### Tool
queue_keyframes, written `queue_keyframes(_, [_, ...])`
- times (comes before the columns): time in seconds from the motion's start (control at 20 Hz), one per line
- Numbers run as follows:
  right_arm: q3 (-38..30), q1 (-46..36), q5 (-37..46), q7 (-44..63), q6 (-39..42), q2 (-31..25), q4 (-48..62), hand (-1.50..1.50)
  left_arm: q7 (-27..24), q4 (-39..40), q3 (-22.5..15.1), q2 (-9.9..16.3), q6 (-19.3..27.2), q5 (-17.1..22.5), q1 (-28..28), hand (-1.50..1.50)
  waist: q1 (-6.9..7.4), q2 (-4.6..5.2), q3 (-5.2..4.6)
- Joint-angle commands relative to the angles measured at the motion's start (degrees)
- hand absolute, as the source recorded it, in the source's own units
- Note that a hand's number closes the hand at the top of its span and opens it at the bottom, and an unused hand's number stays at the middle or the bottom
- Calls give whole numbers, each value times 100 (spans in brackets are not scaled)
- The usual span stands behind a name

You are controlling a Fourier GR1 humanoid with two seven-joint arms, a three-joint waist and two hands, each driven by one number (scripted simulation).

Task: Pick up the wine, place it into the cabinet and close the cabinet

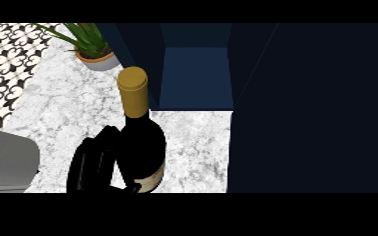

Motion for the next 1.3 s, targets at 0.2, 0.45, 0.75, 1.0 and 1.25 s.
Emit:
queue_keyframes(0.2, [-419,-135,-330,-155,125,-157,360,-150,573,366,1,-522,649,-495,-1239,150,-18,7,-1])
queue_keyframes(0.45, [-313,253,-350,-189,230,-109,4,-150,1078,511,132,-547,1450,-571,-2196,150,-38,2,0])
queue_keyframes(0.75, [67,83,146,-254,98,53,208,-150,763,1515,-235,-551,1908,-936,-2985,150,-42,8,-2])
queue_keyframes(1.0, [-107,-178,-70,96,-31,-61,21,-150,301,2330,-596,-552,2085,-826,-3025,150,-33,6,-3])
queue_keyframes(1.25, [-242,-182,-196,-172,76,-66,254,-150,-288,3192,-917,-552,2523,-244,-3545,150,-63,14,-4])
